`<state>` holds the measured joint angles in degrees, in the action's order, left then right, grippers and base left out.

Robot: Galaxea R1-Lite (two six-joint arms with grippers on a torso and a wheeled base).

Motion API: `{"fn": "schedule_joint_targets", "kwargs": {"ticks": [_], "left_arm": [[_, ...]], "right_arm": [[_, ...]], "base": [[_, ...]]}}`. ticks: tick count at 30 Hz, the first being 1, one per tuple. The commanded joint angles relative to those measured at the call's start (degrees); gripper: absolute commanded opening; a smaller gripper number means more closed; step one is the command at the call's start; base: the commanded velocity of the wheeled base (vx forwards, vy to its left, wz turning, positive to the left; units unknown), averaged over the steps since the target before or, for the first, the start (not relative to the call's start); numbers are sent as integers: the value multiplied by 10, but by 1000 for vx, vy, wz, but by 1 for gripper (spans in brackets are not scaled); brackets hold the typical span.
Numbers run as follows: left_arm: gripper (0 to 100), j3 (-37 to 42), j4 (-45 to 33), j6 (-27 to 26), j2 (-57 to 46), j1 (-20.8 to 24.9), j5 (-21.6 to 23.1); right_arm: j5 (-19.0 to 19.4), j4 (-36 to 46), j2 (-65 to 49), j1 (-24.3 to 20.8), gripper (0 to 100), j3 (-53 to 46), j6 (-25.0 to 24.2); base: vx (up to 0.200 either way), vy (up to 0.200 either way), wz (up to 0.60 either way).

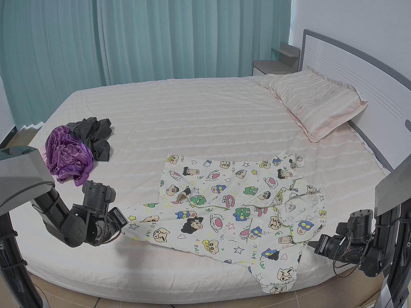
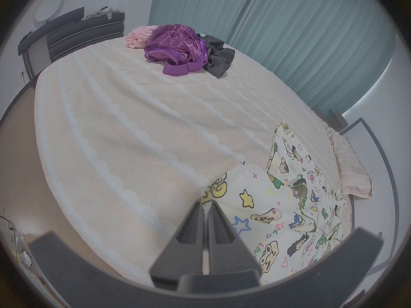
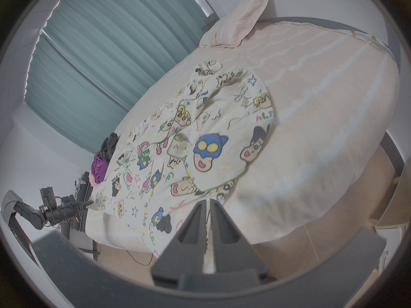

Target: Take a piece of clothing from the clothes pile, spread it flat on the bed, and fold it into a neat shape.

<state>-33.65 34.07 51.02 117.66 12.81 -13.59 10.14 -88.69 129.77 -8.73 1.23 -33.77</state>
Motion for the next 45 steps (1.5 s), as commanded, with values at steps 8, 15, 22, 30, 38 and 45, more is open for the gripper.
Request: {"fn": "schedule_joint_targets", "kwargs": {"ticks": [8, 15, 22, 30, 38, 45], "left_arm": [[0, 0, 0, 0, -2, 1, 0], [0, 0, 0, 0, -2, 2, 0], [0, 1, 0, 1, 0, 2, 0], [0, 2, -1, 0, 0, 3, 0], [0, 2, -1, 0, 1, 3, 0], [0, 4, -2, 0, 3, 5, 0]], "right_arm": [[14, -10, 53, -45, 100, -9, -9], [14, -10, 71, -77, 100, 22, -31], [13, -10, 73, -74, 0, 37, -34], [7, -10, 54, -3, 0, 67, -33], [7, -3, -2, 21, 0, 76, -28], [11, -3, 6, 19, 0, 59, -10]], "base": [[0, 0, 0], [0, 0, 0], [0, 0, 0], [0, 0, 0], [0, 0, 0], [0, 0, 0]]}}
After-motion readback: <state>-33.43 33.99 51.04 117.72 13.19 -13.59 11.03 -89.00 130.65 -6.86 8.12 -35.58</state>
